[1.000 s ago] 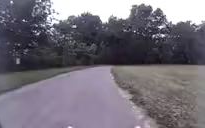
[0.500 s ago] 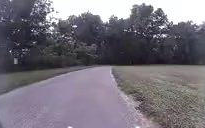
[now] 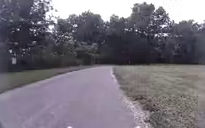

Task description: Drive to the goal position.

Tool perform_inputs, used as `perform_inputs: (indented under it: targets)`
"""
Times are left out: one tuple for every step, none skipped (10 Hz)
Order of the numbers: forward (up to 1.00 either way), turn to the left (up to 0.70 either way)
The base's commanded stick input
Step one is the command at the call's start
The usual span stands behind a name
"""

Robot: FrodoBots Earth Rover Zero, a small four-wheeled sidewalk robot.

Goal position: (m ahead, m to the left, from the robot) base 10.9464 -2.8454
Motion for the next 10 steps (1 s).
perform_inputs:
  targets:
    - [0.70, 0.00]
    - [0.70, 0.00]
    - [0.70, 0.00]
    - [0.70, 0.00]
    - [0.70, 0.00]
    - [0.70, 0.00]
    - [0.70, 0.00]
    - [0.70, 0.00]
    - [0.70, 0.00]
    - [0.70, 0.00]
